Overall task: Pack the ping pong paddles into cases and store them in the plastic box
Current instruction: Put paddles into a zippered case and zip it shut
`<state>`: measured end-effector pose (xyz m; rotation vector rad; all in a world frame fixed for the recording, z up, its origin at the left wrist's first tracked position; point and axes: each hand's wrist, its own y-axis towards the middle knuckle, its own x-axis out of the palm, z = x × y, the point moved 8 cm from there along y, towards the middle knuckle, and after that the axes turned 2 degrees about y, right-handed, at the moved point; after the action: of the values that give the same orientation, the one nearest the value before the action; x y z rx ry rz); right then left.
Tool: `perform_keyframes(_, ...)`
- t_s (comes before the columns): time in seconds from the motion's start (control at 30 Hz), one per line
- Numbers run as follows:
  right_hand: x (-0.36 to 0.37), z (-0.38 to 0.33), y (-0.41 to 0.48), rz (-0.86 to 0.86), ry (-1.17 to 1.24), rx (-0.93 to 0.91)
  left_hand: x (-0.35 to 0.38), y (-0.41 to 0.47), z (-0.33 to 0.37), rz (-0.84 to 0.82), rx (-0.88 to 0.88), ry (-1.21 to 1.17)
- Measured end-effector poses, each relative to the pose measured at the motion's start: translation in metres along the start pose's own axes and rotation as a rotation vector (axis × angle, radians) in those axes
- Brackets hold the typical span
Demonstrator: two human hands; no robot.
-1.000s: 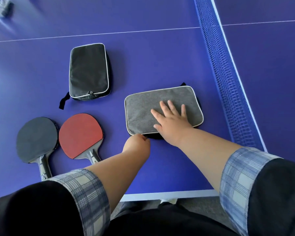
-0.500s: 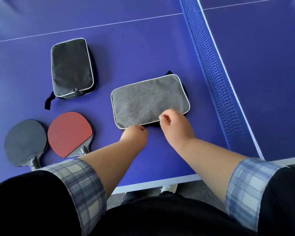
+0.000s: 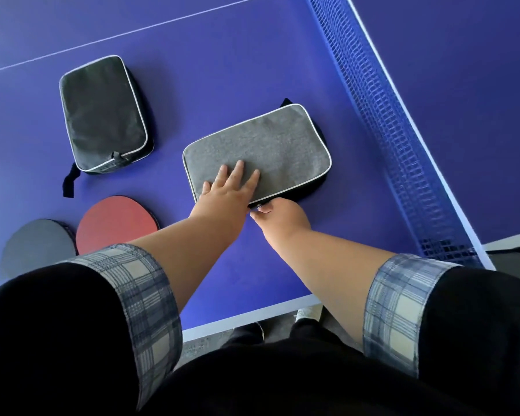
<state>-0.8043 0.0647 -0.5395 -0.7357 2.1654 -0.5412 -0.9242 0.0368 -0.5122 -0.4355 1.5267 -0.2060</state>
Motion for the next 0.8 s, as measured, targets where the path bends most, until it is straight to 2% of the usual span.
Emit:
perform_keyframes(0.1,-0.007,0.006,-0.007,0.225,0.233,0.045,0.002,0.002,-0.002,0.027,0.005,-0.01)
perform_keyframes(0.2,-0.001,0.01,-0.008,0.264,0.306,0.057,0.004,0.005,-0.004,0.032,0.015,-0.031)
perform_keyframes(0.37,-0.002,0.001,-0.002,0.295,0.155,0.073,0.004,0.004,-0.004,0.044,0.029,-0.052)
perform_keyframes(0.53,0.001,0.0,-0.009,0.223,-0.042,0.046,0.003,0.001,-0.003,-0.032,0.022,0.055)
perform_keyframes(0.67,-0.036,0.015,-0.012,0.282,-0.216,0.054,0.003,-0.007,-0.011,-0.084,0.019,0.12)
perform_keyframes(0.8,-0.077,0.031,-0.016,0.332,-0.352,0.042,0.005,-0.014,-0.022,-0.045,0.054,0.184)
